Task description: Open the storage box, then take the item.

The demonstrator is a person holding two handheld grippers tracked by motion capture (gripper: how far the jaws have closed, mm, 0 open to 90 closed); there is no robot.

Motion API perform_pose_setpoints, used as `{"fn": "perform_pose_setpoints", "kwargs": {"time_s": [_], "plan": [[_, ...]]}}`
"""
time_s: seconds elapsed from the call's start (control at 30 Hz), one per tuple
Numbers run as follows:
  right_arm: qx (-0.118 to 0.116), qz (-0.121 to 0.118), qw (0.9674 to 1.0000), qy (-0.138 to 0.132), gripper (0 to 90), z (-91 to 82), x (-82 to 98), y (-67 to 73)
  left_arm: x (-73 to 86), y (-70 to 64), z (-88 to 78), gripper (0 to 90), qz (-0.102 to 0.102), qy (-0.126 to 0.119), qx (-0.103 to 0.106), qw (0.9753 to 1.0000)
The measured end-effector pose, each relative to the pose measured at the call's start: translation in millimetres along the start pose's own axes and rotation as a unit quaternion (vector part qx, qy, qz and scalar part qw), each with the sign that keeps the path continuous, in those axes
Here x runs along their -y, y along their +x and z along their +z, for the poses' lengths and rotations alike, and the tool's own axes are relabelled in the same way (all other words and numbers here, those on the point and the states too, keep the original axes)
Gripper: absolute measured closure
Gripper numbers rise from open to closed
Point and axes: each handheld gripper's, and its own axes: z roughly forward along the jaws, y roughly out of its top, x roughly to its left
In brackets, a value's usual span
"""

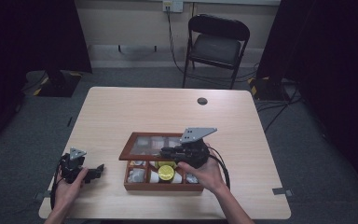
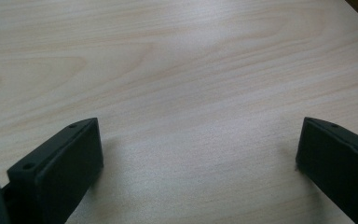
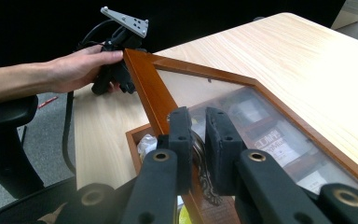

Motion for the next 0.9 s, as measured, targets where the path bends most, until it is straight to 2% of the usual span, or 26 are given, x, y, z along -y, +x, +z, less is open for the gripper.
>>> {"fn": "perform_pose_setpoints", "kwargs": {"time_s": [0.5, 0.6, 0.73, 0.8, 0.87, 0.9], "plan": [[-0.001, 0.002, 1.0, 0.001, 81.2, -0.9, -4.5, -2.6, 0.1, 2.0, -0.4, 0.0, 0.003, 0.001, 0.004, 1.0], [0.0, 0.003, 1.0, -0.001, 81.2, -1.5, -6.5, -4.0, 1.0, 3.4, -1.2, 0.0, -0.005, 0.001, -0.004, 1.0], [0.002, 0.003, 1.0, 0.0, 81.2, -2.1, -9.4, -4.8, 1.8, 3.6, -2.7, 1.0, -0.002, 0.0, -0.005, 1.0], [0.002, 0.003, 1.0, 0.001, 81.2, -2.0, -9.3, -4.6, 1.7, 3.4, -4.5, 4.8, 0.001, -0.004, -0.002, 1.0], [0.0, 0.003, 1.0, -0.001, 81.2, -2.1, -8.9, -5.3, 0.9, 3.1, -7.5, 18.1, 0.001, -0.011, -0.002, 0.9999], [0.001, 0.004, 1.0, -0.004, 81.2, -2.2, -9.1, -5.4, 0.3, 2.9, -8.3, 21.1, -0.001, -0.013, 0.001, 0.9999]]}}
